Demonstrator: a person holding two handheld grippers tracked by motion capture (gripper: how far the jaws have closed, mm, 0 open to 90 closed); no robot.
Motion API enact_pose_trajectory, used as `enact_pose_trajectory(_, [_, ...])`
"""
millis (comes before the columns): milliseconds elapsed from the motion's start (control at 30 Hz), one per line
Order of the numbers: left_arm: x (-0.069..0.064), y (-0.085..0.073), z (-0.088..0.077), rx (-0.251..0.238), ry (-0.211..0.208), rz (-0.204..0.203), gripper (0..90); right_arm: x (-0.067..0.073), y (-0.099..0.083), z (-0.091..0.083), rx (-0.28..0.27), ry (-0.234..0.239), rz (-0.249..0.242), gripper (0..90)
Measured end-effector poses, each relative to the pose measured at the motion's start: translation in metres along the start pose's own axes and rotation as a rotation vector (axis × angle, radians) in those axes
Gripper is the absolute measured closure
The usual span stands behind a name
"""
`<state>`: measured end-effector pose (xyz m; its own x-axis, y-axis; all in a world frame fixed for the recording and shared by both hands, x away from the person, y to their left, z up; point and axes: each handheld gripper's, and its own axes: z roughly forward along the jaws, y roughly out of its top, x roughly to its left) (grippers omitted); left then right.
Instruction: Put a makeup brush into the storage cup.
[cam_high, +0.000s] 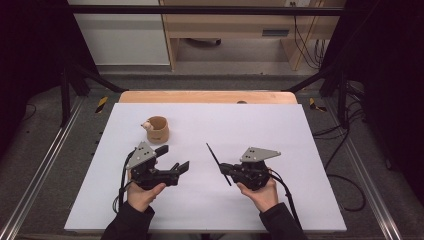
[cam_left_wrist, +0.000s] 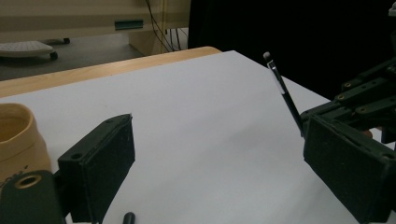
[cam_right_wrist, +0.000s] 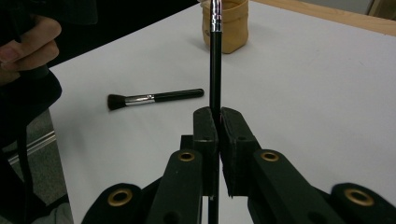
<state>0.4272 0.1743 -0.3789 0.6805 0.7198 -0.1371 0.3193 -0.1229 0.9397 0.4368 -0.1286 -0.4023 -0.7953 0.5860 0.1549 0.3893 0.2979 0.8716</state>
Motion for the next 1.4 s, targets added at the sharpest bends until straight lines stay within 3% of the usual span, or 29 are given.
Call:
enact_pose_trajectory(533, [-0.018, 0.006, 0.023, -0.031, -0.059, -0.045, 10.9, 0.010, 0.003, 0.004, -0.058, 0.012, 0.005, 85.8])
enact_pose_trajectory(1033, [-0.026, 0.006, 0.038, -0.040, -0.090, -0.112, 17.1, 0.015, 0.005, 0.003, -0.101, 0.023, 0.001, 85.8])
enact_pose_trajectory(1400, [-0.032, 0.004, 0.045, -0.060, -0.147, -0.162, 36.2, 0.018, 0.005, 0.003, -0.117, 0.030, -0.001, 85.8])
